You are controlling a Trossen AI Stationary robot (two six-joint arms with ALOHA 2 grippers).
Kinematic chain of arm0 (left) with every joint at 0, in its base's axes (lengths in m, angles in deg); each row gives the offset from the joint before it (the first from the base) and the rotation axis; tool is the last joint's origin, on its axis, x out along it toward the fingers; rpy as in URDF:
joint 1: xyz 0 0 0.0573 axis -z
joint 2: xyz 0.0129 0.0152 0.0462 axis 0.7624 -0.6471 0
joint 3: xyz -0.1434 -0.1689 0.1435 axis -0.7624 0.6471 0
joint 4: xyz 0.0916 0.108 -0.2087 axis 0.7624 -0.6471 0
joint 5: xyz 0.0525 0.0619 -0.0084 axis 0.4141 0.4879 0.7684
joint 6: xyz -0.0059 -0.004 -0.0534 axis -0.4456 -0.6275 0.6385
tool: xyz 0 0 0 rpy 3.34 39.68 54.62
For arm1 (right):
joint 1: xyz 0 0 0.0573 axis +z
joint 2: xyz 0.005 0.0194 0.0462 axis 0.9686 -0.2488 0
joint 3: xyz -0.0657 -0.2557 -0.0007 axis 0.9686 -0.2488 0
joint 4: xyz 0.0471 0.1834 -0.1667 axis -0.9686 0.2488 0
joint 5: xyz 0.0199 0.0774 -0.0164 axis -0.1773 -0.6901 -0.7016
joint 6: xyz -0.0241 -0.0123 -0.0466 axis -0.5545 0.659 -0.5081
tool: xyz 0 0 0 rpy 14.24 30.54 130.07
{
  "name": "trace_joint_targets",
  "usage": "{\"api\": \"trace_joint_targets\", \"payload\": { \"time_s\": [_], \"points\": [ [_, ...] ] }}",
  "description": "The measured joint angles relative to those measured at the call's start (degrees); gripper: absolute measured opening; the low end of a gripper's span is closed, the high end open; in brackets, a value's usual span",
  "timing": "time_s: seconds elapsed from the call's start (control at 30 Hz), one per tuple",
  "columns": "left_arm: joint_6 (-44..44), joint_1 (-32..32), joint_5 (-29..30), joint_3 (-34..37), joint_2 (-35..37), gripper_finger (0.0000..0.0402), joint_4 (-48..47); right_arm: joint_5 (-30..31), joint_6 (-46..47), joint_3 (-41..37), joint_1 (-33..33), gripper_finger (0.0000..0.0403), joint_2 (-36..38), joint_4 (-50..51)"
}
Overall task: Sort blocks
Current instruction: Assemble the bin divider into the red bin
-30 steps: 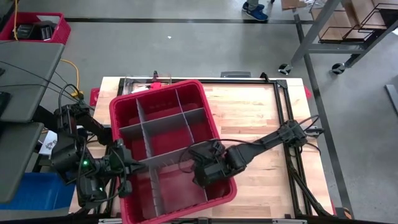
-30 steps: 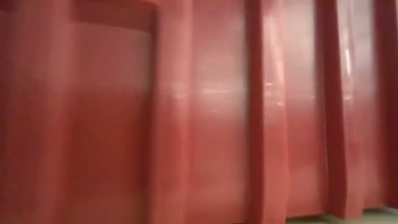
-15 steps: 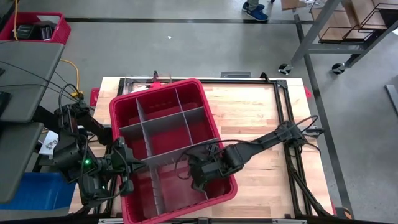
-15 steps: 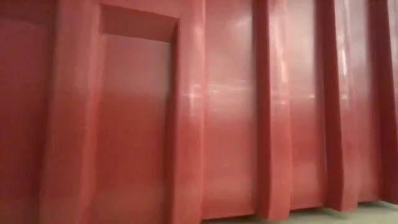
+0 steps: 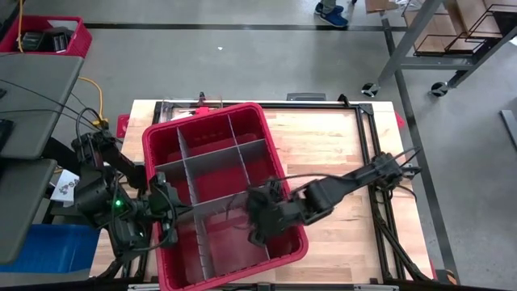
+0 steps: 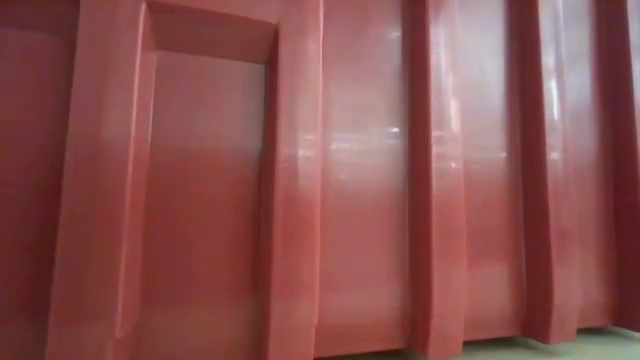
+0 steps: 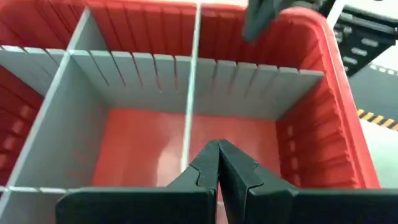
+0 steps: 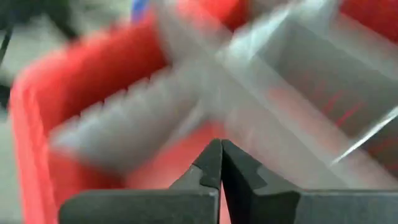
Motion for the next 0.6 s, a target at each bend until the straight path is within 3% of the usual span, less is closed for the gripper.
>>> {"api": "trace_joint_targets", "payload": {
  "time_s": [0.13, 0.43, 0.6],
  "points": [
    [-1.55, -0.18, 5.54, 0.54, 0.29, 0.0000, -0.01, 11.03, -0.28, 0.15, -0.92, 0.0000, 1.58, -1.06],
    [12.10, 1.99, 7.57, 10.83, 0.13, 0.0000, 0.70, 12.31, 6.46, -0.02, -1.67, 0.0000, -1.36, 0.94],
    [20.23, 3.70, 7.89, 20.38, 0.12, 0.0000, 3.66, 11.63, 10.00, -0.02, -1.17, 0.0000, -4.19, 5.19]
  ]
}}
